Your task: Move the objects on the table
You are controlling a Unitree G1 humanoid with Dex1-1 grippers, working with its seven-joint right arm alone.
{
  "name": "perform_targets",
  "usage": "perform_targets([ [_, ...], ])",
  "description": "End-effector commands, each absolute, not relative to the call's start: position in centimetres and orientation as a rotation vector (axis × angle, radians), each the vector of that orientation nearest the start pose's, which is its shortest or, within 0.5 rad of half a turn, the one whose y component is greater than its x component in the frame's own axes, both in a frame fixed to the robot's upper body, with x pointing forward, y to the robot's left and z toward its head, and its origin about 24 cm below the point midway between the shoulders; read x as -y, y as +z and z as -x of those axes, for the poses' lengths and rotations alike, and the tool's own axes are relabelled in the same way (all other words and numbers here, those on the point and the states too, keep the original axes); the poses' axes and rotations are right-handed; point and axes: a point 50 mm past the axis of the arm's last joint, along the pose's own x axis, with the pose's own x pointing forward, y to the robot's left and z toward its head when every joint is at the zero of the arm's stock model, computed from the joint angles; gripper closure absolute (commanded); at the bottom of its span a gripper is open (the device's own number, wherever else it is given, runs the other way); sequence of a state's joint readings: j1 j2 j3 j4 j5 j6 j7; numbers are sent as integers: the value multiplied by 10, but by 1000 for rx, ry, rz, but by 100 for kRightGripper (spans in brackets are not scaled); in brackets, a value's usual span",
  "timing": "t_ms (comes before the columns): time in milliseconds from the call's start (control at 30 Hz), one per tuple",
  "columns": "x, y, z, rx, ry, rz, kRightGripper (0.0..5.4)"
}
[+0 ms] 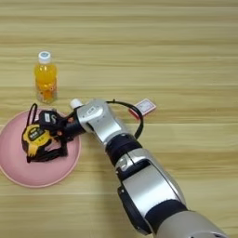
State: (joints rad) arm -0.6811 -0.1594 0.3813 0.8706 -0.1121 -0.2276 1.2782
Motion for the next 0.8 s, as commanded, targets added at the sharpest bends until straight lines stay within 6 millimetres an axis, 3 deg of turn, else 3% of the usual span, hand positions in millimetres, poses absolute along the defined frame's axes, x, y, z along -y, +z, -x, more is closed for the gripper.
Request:
perform_targets([
  [33, 56, 64, -321, -195, 1616, 558, 84],
  [333, 55, 65, -322, -186, 1611, 555, 84],
  [567, 55, 66, -323, -183, 1600, 556, 6],
  [800, 56, 70, -326, -170, 1586, 554, 3],
])
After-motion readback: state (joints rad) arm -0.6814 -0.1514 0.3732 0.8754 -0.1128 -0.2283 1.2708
